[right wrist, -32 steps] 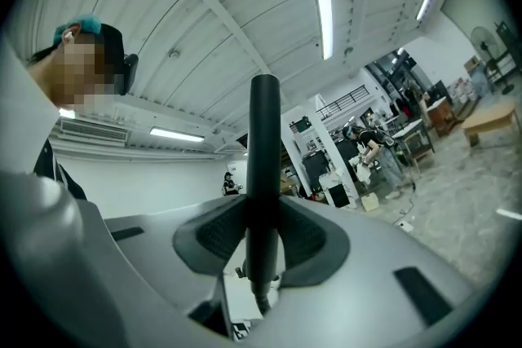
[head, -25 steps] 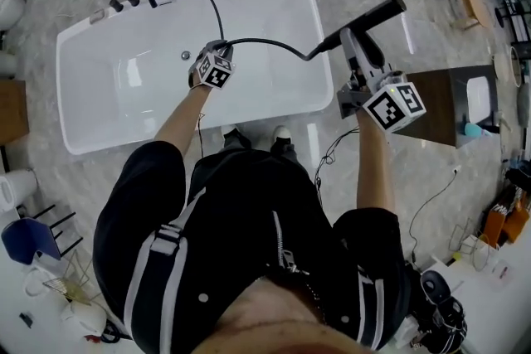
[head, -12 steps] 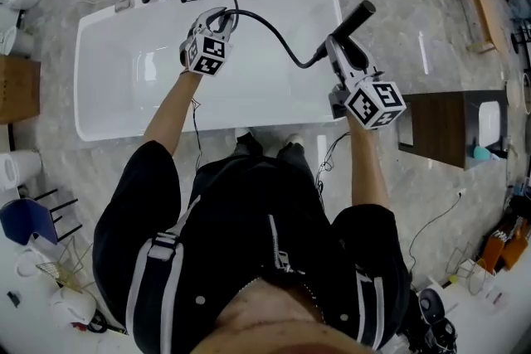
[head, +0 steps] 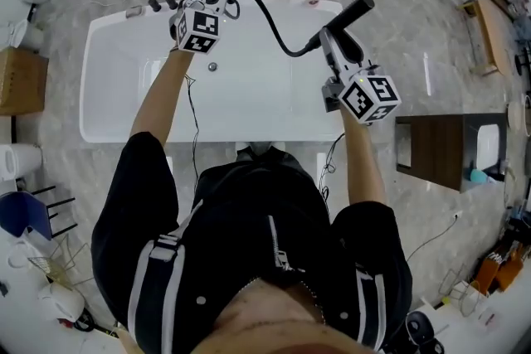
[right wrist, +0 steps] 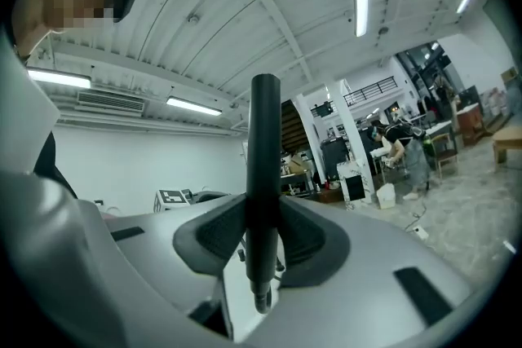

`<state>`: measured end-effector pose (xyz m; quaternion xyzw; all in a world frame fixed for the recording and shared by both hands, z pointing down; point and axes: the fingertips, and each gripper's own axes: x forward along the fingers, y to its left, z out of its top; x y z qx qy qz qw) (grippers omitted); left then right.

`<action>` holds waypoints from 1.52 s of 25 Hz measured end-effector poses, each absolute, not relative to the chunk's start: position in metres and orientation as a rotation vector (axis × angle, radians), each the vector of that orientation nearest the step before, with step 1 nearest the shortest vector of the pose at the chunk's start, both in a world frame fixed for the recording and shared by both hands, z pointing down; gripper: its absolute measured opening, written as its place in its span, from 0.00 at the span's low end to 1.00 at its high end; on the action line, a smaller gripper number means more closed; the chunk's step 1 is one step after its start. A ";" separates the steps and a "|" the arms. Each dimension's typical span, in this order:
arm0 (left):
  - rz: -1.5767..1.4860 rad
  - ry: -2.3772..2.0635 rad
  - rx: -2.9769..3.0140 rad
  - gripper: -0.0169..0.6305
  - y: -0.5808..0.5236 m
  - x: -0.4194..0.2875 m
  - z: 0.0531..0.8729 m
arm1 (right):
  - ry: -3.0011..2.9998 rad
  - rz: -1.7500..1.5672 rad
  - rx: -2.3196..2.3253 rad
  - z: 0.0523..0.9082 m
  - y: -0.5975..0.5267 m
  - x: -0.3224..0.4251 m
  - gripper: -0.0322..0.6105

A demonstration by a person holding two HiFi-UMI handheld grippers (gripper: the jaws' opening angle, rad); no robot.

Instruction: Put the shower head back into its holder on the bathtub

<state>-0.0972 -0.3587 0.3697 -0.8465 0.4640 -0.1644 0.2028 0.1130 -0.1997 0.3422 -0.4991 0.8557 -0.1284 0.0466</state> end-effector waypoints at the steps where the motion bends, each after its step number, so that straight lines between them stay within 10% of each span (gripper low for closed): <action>1: -0.450 1.306 -2.345 0.14 -0.366 -0.099 0.360 | 2.608 -0.385 -1.510 0.338 -0.206 0.111 0.25; 16: -0.428 1.420 -1.976 0.14 -0.459 -0.134 0.275 | 2.552 -0.391 -1.431 0.313 -0.266 0.093 0.25; 38: -0.530 1.389 -2.071 0.14 -0.500 -0.113 0.360 | 2.519 -0.488 -1.556 0.358 -0.266 0.100 0.25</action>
